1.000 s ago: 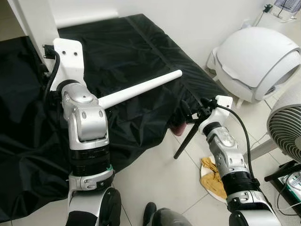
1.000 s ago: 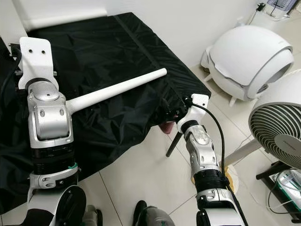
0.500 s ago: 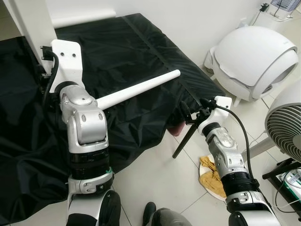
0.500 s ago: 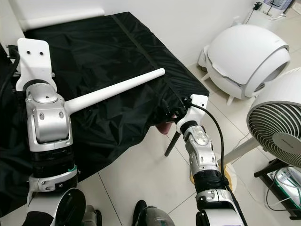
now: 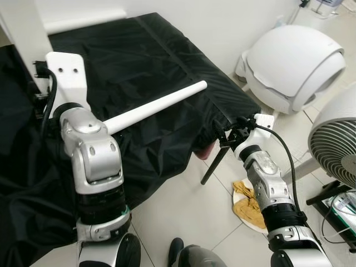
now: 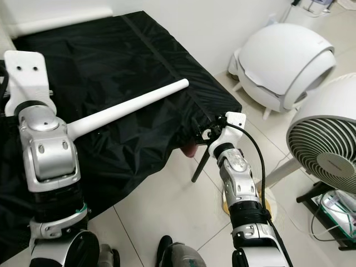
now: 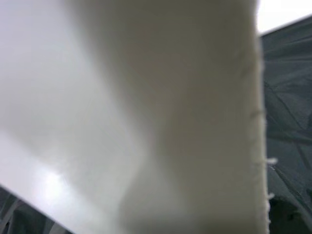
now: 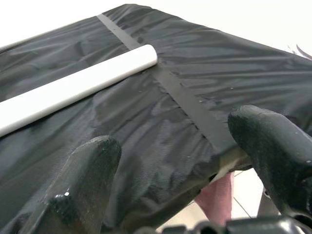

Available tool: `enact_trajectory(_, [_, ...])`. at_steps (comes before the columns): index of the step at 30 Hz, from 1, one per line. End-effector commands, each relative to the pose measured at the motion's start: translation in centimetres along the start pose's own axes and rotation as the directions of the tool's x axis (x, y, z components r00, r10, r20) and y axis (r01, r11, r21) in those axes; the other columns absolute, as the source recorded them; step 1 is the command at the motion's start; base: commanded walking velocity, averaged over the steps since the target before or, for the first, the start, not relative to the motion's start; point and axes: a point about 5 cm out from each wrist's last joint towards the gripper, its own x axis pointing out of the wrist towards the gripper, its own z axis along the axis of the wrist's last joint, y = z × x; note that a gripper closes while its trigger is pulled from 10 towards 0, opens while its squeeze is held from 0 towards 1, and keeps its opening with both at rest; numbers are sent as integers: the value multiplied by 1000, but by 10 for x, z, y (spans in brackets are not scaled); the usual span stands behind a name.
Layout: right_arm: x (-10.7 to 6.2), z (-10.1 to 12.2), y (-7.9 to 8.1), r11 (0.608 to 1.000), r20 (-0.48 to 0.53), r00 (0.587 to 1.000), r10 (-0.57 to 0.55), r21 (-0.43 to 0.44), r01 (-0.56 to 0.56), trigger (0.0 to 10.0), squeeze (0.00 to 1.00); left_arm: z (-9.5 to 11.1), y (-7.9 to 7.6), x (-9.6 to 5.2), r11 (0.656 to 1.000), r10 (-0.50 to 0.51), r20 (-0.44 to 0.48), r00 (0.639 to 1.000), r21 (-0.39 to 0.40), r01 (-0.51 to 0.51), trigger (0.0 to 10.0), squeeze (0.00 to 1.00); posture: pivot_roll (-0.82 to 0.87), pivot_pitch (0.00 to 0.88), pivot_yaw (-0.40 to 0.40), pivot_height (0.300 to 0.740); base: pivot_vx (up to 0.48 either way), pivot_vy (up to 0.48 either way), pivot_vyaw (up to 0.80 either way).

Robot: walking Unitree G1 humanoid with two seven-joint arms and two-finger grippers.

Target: Building children table

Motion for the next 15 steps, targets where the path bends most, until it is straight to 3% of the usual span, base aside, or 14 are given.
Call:
enact_trajectory(1, [-2, -3, -3, 1000, -17, 1000, -6, -15, 5, 10000, 0, -30, 35, -1, 886, 447, -92, 890, 179, -427, 0, 0, 79, 140, -61, 740, 0, 0, 0])
enact_trajectory(4, [-2, -3, -3, 1000, -18, 1000, -5, -16, 5, 10000, 0, -31, 40, 1, 884, 451, -90, 888, 180, -431, 0, 0, 80, 140, -61, 740, 0, 0, 0])
enact_trajectory(5, [-1, -3, -4, 1000, -18, 1000, -5, -15, 5, 10000, 0, -33, 42, 3, 883, 452, -91, 887, 186, -431, 2078, 0, 90, 140, -64, 740, 0, 0, 0])
enact_trajectory(6, [-1, -3, -4, 1000, -20, 1000, -4, -16, 3, 10000, 0, -34, 41, 7, 890, 437, -94, 894, 187, -415, 10000, 0, 93, 139, -67, 740, 0, 0, 0])
enact_trajectory(11, [0, -3, -2, 1000, -19, 1000, 2, -15, -2, 10000, 0, -34, 33, 12, 906, 407, -120, 906, 179, -383, 10000, 0, 82, 134, -66, 740, 0, 0, 0])
enact_trajectory(12, [0, -3, -1, 1000, -18, 1000, 5, -15, -5, 10000, 0, -33, 28, 13, 921, 381, -140, 914, 145, -362, 10000, 0, 82, 132, -66, 740, 0, 0, 0])
enact_trajectory(13, [0, -3, 0, 1000, -17, 1000, 7, -15, -7, 10000, 0, -33, 26, 13, 929, 365, -153, 918, 120, -350, 10000, 1000, 82, 132, -66, 740, 0, 0, 0])
enact_trajectory(15, [-1, -3, -2, 1000, -18, 1000, 5, -17, -6, 10000, 0, -32, 20, 14, 952, 307, -155, 939, 62, -301, 10000, 1000, 74, 129, -63, 740, 0, 0, 0])
